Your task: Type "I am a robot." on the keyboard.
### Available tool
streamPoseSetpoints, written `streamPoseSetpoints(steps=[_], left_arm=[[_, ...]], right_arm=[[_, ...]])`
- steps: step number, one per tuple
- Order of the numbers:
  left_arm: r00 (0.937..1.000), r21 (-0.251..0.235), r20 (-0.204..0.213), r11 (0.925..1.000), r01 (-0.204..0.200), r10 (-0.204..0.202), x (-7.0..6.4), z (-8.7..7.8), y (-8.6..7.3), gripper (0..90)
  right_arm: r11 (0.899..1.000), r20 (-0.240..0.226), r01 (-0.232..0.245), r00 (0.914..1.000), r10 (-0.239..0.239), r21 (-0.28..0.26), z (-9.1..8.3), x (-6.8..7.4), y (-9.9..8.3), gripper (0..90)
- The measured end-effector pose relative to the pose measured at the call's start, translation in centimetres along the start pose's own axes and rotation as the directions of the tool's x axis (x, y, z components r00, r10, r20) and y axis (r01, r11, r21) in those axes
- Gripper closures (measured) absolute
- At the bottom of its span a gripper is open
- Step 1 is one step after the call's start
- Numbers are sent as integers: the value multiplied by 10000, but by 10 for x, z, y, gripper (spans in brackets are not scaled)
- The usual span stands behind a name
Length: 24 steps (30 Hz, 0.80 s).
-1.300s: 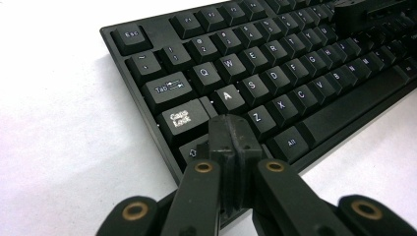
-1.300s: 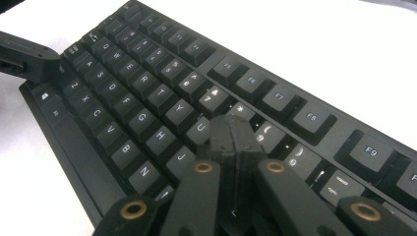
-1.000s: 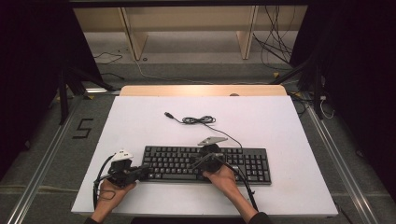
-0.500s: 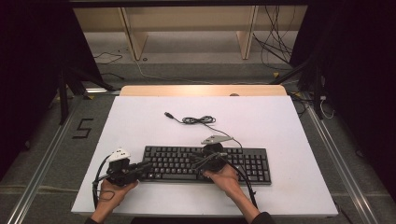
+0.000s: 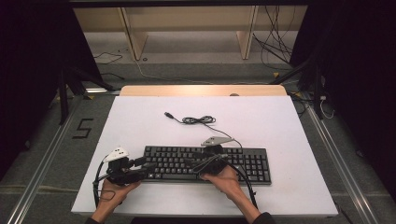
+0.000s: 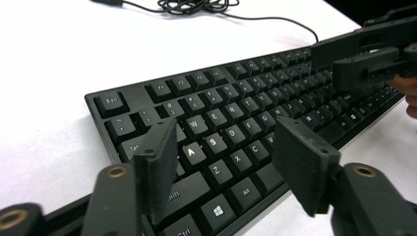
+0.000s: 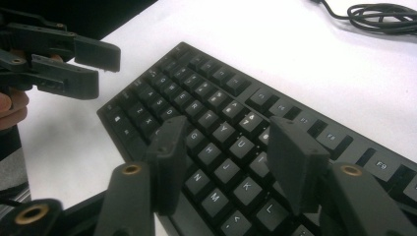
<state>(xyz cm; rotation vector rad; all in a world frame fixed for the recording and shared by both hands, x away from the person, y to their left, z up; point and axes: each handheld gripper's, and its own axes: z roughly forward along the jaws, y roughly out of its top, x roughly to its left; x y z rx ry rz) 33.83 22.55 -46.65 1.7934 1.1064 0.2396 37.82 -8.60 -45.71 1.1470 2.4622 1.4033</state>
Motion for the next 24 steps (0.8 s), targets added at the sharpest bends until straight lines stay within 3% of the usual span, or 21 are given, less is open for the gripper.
streamPoseSetpoints(steps=[24], left_arm=[[10000,-416,-16,9991,40,-41,0,-1,1,291]], right_arm=[[9996,-470,269,9985,-263,122,-2,15,-7,431]])
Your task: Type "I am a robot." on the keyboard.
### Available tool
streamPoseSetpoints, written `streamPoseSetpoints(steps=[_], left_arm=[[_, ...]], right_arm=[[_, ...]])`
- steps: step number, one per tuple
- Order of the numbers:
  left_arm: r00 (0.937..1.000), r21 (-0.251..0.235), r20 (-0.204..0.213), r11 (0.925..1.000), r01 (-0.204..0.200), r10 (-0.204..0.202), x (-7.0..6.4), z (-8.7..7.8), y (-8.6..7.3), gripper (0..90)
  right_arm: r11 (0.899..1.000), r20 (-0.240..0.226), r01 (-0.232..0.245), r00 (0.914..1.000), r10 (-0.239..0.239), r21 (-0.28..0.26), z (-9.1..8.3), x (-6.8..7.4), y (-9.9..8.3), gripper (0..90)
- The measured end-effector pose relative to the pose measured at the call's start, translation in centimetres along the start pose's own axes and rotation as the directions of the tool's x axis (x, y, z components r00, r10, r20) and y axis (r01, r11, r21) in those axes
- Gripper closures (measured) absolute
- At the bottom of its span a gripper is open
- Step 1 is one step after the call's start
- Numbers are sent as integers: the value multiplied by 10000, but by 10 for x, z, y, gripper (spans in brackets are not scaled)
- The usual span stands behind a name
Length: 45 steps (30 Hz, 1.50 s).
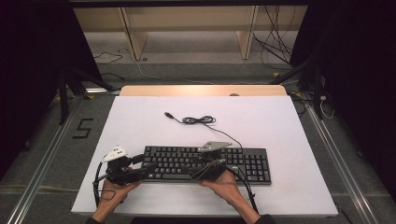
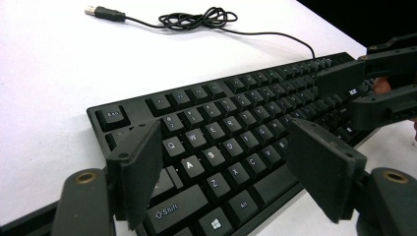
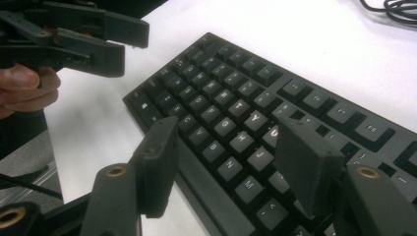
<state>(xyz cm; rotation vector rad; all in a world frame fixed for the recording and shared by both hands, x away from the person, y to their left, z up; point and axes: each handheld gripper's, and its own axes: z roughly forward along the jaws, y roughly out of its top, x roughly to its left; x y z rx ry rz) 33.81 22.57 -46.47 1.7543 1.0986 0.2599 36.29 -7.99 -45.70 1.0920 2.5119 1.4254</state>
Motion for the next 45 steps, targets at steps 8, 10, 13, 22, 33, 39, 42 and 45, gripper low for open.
streamPoseSetpoints(steps=[8,10,13,22,33,39,42,45], left_arm=[[10000,-90,5,10000,18,-18,0,0,0,270],[10000,-93,9,10000,-4,4,0,0,0,268],[10000,-110,18,9999,-8,8,0,0,0,267],[10000,-148,34,9999,-32,32,0,0,0,267],[10000,-201,60,9998,-61,62,-1,0,0,266],[9999,-227,59,9997,-82,84,-1,0,0,265],[9999,-221,56,9997,-94,95,-1,0,0,265],[9999,-222,58,9997,-95,96,-1,0,0,265]], right_arm=[[9997,-128,169,9998,-166,163,0,5,-4,539],[9996,-115,203,9997,-200,187,0,6,-5,569],[9992,-76,275,9996,-273,285,1,7,-8,659],[9971,-16,476,9989,-476,593,6,9,-14,863],[9940,-5,591,9982,-593,922,13,12,-20,900],[9934,3,603,9982,-606,981,14,12,-21,900],[9927,7,655,9978,-659,1016,15,13,-22,900],[9922,46,659,9978,-668,1058,17,13,-23,900]])
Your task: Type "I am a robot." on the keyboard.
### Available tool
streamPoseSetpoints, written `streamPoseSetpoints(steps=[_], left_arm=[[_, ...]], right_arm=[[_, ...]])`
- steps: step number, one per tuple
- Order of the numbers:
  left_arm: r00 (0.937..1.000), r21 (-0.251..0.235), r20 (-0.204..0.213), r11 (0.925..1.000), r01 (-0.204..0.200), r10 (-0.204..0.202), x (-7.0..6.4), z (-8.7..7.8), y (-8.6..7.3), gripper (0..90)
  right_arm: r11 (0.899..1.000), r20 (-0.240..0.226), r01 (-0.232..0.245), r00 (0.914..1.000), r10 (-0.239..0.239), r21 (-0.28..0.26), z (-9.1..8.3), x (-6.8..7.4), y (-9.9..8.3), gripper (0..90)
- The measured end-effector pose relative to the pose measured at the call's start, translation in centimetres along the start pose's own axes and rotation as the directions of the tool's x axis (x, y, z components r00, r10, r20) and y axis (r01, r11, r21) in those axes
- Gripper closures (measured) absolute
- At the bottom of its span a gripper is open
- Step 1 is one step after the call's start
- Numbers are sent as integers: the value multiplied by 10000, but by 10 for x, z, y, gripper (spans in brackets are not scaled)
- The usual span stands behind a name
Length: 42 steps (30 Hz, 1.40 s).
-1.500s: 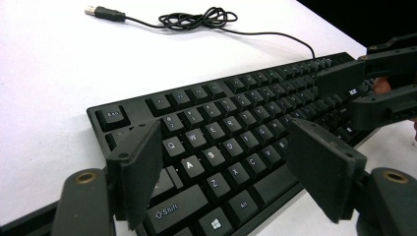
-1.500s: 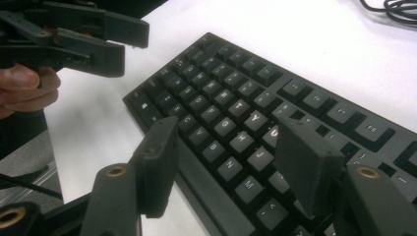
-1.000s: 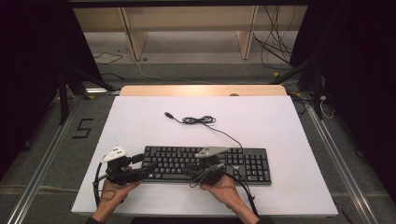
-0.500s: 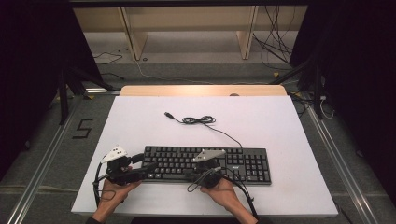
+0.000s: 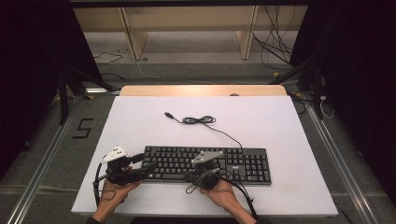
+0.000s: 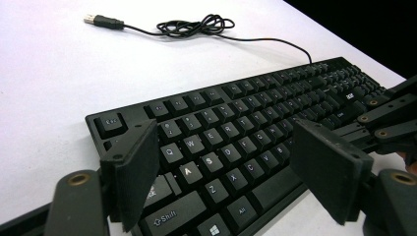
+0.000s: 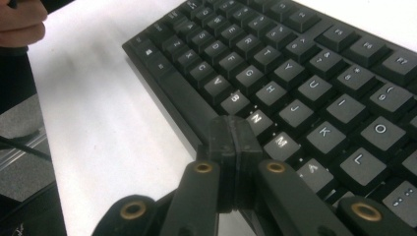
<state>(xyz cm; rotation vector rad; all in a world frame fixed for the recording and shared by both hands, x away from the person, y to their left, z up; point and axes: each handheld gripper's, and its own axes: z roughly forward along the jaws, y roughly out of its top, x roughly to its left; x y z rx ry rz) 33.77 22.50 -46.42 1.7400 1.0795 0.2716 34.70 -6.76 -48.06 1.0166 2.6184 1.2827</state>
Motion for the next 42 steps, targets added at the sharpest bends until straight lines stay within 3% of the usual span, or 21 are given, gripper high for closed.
streamPoseSetpoints(steps=[15,23,24,31,36,37,38,39,42], left_arm=[[10000,7,0,10000,22,-22,0,1,0,265],[10000,83,-31,10000,17,-17,1,4,0,279],[10000,83,-47,10000,40,-40,2,4,0,294],[9999,207,-89,9998,68,-67,4,9,0,391],[9998,453,-183,9990,-10,18,5,15,0,534],[9997,535,-220,9986,-58,69,5,17,-1,597],[9995,639,-262,9978,-161,178,5,18,-1,597],[9993,713,-304,9973,-190,212,5,19,-1,669],[9984,918,-382,9950,-387,423,4,22,-2,723]], right_arm=[[9998,158,171,9997,-173,101,4,0,-3,900],[9998,100,-101,9999,102,-166,-2,-3,0,878],[9992,68,-211,9997,213,-354,-6,-6,1,830],[9968,13,-322,9995,324,-736,-18,-10,4,714],[9956,-77,-396,9992,391,-844,-23,-11,3,622],[9951,-112,-336,9994,327,-927,-24,-11,3,590],[9951,-112,-336,9994,327,-927,-24,-11,3,590],[9947,-155,-355,9993,342,-962,-26,-11,4,559],[9943,-112,-373,9993,364,-997,-27,-10,4,526]])
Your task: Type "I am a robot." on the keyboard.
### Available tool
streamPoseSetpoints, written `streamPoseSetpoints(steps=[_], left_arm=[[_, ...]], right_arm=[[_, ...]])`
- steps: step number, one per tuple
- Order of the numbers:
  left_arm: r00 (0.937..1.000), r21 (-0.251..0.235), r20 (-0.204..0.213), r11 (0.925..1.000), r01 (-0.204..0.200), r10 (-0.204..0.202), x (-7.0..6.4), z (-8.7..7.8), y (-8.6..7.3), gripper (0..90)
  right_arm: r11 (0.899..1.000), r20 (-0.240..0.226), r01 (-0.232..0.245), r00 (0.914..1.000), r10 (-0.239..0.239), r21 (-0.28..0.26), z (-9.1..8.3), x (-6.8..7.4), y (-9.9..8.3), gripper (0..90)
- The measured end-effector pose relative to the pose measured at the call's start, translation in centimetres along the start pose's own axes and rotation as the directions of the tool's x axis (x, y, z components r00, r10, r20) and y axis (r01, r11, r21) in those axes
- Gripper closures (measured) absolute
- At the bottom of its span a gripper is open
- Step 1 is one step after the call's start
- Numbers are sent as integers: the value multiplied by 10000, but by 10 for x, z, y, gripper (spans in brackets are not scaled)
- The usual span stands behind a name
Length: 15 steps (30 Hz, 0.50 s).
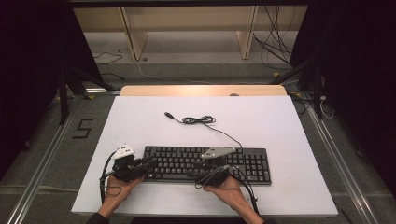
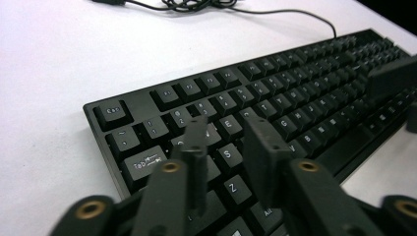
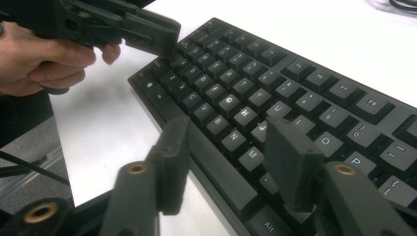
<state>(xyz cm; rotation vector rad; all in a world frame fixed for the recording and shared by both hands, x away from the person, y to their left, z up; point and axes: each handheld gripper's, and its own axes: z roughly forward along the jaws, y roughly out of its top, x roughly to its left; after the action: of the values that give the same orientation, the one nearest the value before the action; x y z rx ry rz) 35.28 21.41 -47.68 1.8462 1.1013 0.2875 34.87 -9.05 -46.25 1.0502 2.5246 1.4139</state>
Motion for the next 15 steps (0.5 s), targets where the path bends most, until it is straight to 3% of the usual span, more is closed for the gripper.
streamPoseSetpoints(steps=[6,15], left_arm=[[9996,407,-257,9991,-135,146,1,5,0,864],[9991,790,-402,9968,-92,124,2,12,2,890]], right_arm=[[9998,30,51,10000,-50,-212,-6,2,0,457],[9996,65,52,10000,-50,-282,-10,3,-2,411]])
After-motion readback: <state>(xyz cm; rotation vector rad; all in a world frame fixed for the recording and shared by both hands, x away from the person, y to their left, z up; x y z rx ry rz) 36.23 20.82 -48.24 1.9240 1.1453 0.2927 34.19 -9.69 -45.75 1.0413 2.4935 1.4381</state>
